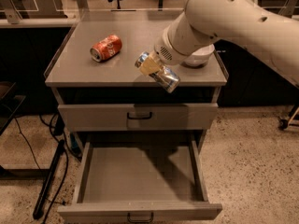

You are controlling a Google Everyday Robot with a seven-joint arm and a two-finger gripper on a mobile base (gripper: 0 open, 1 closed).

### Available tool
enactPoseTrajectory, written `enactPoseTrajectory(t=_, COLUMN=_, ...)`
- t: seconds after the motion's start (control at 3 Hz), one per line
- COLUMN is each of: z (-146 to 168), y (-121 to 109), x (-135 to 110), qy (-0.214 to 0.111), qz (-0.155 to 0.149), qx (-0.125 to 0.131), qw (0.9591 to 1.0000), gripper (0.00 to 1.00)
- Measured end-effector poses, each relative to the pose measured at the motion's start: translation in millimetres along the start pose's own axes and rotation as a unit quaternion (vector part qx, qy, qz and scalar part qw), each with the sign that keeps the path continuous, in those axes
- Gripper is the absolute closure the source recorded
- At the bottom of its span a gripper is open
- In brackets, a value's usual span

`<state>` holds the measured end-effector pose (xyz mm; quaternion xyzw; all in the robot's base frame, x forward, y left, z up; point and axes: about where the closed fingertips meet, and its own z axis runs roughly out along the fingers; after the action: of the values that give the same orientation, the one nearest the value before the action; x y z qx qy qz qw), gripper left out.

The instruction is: Pick redbull can from middle drawer and place on counter

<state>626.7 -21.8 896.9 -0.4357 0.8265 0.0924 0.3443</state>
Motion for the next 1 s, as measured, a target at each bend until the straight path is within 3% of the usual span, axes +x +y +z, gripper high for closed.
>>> enactPoseTrajectory(t=0.67, z=-1.2, y=-2.5, x=-11.8, qy=-0.019, qz=0.005, qx=0.012, qw=0.9997, gripper=1.00)
enactPoseTrajectory(t=1.0, z=1.0, y=-10.3, x=-33.9, qy=-0.068, qz=0.013, qx=0.029, qw=0.9972, gripper=1.00)
